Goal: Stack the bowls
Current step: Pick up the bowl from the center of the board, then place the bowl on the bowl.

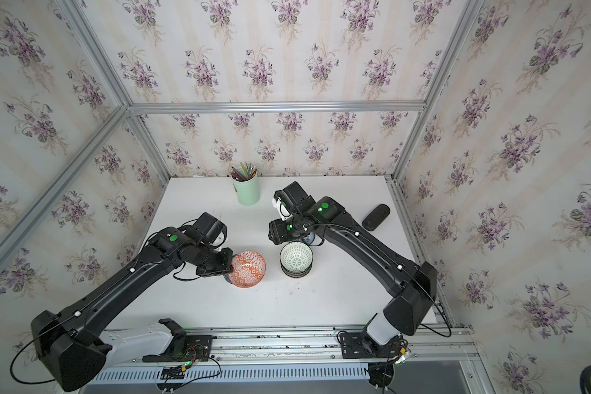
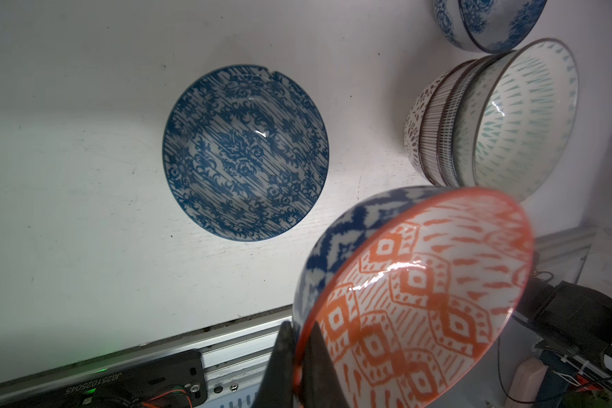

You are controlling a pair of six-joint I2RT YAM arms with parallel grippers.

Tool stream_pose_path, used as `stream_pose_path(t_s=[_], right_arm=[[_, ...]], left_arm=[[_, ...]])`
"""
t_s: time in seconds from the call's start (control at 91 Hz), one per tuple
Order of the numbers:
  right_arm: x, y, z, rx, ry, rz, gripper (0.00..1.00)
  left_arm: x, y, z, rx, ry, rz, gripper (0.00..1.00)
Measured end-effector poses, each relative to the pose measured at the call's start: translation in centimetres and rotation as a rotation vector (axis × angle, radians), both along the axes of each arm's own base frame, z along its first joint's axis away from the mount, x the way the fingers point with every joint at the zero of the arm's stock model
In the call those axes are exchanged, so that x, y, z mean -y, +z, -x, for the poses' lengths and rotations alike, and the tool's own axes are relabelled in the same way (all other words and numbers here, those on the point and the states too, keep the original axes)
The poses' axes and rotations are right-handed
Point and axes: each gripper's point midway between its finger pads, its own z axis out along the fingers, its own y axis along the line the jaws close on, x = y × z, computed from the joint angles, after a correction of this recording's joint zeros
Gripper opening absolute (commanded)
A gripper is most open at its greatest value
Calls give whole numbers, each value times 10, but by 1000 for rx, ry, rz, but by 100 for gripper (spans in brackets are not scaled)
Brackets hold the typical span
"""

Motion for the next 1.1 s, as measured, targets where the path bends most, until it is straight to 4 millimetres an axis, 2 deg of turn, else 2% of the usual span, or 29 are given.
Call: stream_pose_path(t_s=[0.165, 0.473, 0.714, 0.89, 1.099], right_arm=[[22, 6, -10, 43, -64, 4, 61], [44, -12, -6, 31, -103, 32, 61], [49, -18, -3, 28, -113, 30, 60], [49, -14, -3, 37, -115, 16, 60], [51, -13, -2, 34, -120, 7, 60]], left_arm=[[-7, -1, -4, 1, 18, -9, 0], [-16, -8, -10, -17, 51, -19, 0], [-26, -22, -11, -63, 77, -37, 0], [-34, -36, -14, -93, 112, -51, 0], [-35, -45, -22, -96, 135, -35, 0]])
